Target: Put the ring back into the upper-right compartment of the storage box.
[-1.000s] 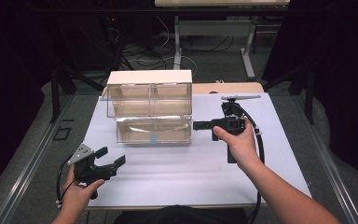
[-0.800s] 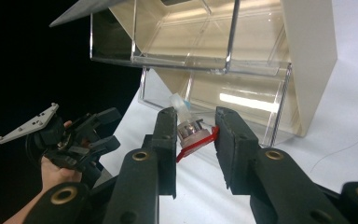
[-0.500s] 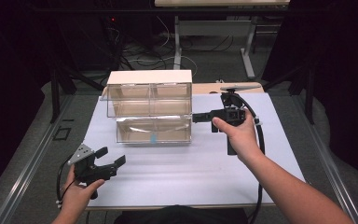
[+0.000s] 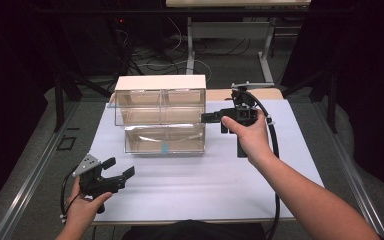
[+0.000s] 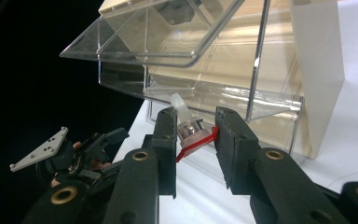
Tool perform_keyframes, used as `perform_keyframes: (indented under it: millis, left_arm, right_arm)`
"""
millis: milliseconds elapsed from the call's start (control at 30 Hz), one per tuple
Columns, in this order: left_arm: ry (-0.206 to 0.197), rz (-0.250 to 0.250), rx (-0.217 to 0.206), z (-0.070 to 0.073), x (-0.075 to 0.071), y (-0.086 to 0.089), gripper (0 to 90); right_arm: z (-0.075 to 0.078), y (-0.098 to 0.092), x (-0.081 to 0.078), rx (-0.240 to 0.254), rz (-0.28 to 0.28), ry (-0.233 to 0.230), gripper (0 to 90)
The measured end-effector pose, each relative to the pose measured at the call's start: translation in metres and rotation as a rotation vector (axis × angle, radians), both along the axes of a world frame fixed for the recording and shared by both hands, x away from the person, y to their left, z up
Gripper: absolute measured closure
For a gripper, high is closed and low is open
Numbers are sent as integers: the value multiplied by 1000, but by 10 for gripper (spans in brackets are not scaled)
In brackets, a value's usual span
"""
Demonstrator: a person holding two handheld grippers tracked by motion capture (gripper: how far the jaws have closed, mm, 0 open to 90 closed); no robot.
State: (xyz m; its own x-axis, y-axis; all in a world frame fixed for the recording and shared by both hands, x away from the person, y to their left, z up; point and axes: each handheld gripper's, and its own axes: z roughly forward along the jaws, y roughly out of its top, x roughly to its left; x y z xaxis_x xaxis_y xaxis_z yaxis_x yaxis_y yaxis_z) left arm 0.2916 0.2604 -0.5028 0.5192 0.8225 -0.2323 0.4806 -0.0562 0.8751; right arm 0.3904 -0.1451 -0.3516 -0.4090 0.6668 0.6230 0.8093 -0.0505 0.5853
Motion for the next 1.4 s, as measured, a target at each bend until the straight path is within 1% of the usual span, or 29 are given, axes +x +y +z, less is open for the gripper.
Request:
perform_keyframes:
  millis: [200,367,533,833,867,967,1033,1167,1367,1400]
  left_arm:
    - [0,-1,0,0,0,0,127]
    - [0,-2,1,0,0,0,127]
    - [0,-2,1,0,0,1,127]
    - [-5,2,-2,0,0,0,127]
    - [-4,-2,5,0,0,1,127]
    - [-3,-3,4,0,1,1,127]
    - [-3,-3,4,0,1,1,127]
    - [-3,-3,4,0,1,1,127]
    - [-3,-3,4,0,1,1,127]
    - [-3,-3,4,-1,1,1,127]
  right_arm:
    - [2,9,4,-17,-6,1,703]
    - [1,14,7,-15,-12,5,703]
    - [-1,21,10,-10,-18,9,702]
    - [-5,30,16,-24,-28,7,702]
    - [-6,32,17,-26,-30,11,702]
    - [-7,34,18,-30,-32,6,702]
    - [-8,36,20,-32,-33,11,702]
    - [-10,39,22,-31,-48,4,701]
    - [-14,45,25,-38,-58,2,701]
    - [-15,45,26,-43,-53,-3,701]
